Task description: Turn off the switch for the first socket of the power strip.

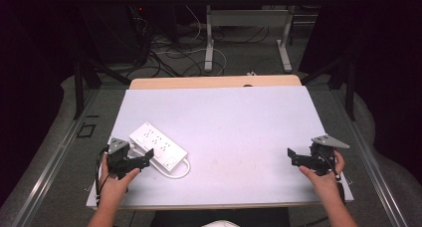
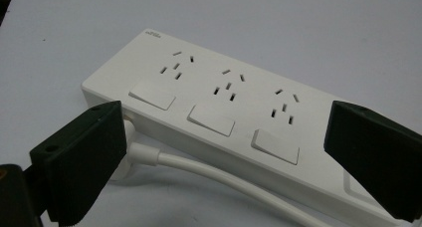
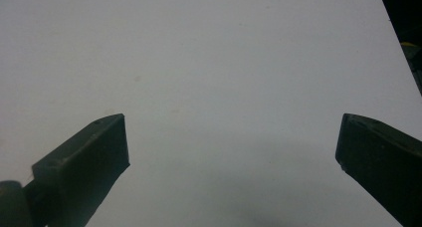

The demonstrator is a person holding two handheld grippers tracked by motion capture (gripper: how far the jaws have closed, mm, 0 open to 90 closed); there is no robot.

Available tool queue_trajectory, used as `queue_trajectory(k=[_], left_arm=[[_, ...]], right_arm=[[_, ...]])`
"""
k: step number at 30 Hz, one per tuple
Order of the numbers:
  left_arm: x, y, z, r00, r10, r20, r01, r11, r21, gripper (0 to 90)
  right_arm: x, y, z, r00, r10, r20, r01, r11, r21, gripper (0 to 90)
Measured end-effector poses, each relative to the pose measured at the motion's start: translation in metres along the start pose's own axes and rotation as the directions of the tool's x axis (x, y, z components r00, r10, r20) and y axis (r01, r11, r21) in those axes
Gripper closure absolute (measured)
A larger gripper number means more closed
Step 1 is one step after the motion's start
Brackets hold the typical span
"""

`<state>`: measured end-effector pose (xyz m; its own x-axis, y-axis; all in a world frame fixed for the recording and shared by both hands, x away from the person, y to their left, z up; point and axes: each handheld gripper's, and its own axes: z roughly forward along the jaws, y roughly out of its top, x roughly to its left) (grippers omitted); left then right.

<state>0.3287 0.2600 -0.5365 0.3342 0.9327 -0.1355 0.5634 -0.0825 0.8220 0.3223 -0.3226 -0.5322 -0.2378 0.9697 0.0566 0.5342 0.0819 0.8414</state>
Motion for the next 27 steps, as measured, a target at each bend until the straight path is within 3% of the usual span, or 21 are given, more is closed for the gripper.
queue_trajectory(k=[5, 13, 22, 27], left_arm=[[-0.001, 0.0, -0.002, 1.0, 0.005, -0.004, -0.005, 1.0, -0.006, 3.1], [-0.002, 0.001, -0.006, 0.9998, 0.0, -0.022, 0.0, 0.9999, -0.015, 3.2], [0.001, 0.004, -0.008, 0.9984, -0.007, -0.056, 0.005, 0.9997, -0.025, 10.4], [-0.003, 0.005, -0.01, 0.9989, -0.008, -0.046, 0.007, 0.9998, -0.017, 15.4]], right_arm=[[0.002, 0.0, -0.001, 0.9998, 0.018, 0.004, -0.018, 1.0, -0.002, 0.0], [0.005, -0.004, -0.001, 0.9999, -0.006, 0.01, 0.006, 1.0, 0.002, 0.0], [0.009, -0.005, 0.004, 0.9999, -0.011, 0.0, 0.011, 1.0, 0.003, 0.0], [0.01, -0.004, 0.003, 0.9999, -0.013, -0.003, 0.013, 1.0, -0.005, 0.1]])
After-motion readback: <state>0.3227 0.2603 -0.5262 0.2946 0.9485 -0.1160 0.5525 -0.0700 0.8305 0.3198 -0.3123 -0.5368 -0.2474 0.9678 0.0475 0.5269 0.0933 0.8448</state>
